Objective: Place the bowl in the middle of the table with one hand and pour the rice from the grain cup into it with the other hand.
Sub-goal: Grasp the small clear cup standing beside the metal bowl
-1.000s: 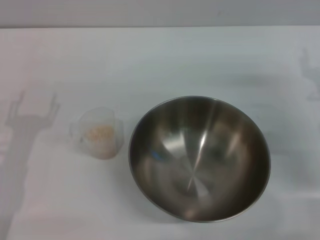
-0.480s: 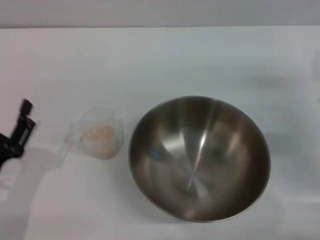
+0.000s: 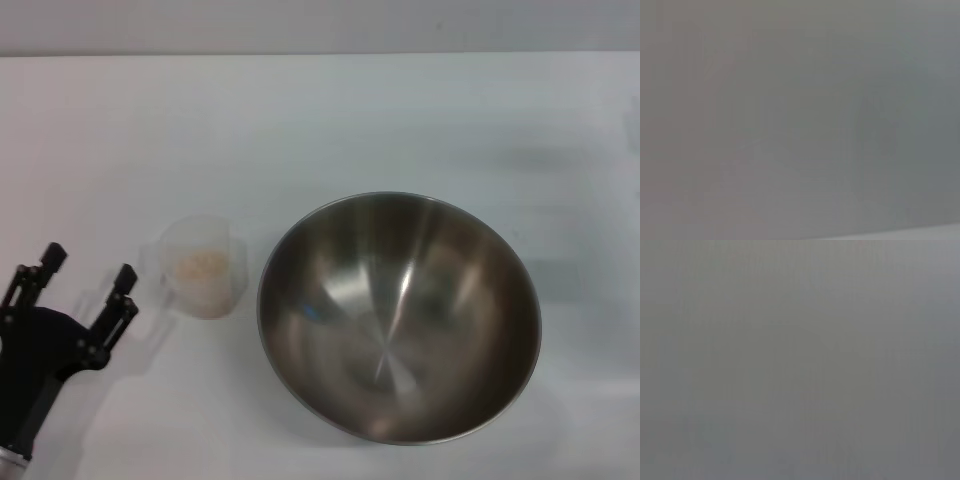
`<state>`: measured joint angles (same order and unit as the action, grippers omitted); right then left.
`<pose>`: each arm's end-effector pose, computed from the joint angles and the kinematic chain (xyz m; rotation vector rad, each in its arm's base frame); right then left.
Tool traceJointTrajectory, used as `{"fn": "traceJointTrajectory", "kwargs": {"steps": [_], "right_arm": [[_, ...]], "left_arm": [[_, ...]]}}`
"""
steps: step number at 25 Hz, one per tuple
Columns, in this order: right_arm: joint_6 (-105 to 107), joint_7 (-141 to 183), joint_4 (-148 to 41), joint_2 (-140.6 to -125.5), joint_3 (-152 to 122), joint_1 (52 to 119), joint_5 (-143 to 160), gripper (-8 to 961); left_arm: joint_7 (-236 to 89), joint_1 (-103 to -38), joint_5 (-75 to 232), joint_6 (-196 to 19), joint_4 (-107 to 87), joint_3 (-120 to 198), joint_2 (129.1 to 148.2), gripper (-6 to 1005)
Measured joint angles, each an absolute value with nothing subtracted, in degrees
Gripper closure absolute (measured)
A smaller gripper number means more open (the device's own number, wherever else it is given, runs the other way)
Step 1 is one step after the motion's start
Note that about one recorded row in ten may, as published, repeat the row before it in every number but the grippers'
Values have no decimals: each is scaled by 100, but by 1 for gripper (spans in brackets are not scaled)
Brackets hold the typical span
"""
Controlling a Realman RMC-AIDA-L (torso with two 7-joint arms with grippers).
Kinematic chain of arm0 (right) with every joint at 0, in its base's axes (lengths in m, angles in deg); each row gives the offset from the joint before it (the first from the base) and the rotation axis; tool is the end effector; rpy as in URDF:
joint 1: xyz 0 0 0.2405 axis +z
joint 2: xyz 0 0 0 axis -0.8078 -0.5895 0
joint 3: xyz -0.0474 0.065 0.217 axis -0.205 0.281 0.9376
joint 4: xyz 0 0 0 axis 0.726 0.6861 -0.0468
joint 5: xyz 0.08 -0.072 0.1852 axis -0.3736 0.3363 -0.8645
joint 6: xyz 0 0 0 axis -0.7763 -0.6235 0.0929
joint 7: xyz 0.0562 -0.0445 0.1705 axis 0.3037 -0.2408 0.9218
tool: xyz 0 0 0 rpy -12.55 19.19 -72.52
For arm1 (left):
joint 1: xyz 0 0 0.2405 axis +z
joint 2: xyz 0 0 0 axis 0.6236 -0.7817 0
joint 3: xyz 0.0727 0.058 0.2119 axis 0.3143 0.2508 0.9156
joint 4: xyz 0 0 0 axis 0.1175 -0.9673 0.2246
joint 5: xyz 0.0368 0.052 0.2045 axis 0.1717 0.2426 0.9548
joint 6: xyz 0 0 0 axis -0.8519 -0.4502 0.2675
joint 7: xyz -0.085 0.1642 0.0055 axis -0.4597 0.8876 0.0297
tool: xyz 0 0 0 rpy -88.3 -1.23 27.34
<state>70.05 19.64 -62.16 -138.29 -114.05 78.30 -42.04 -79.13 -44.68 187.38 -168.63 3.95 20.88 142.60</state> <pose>0.2933 0.3712 0.0730 -1.2997 0.3026 0.7615 -0.3031 0.2199 -0.0530 -1.8137 -0.4679 -0.8159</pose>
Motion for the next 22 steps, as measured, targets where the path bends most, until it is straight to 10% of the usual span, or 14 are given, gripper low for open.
{"fn": "traceJointTrajectory", "kwargs": {"steps": [22], "right_arm": [[7015, 1989, -6212, -13821, -11410, 7861, -4178, 406]], "left_arm": [[-7855, -4809, 18694, -16023, 395, 2096, 14254, 271]]}}
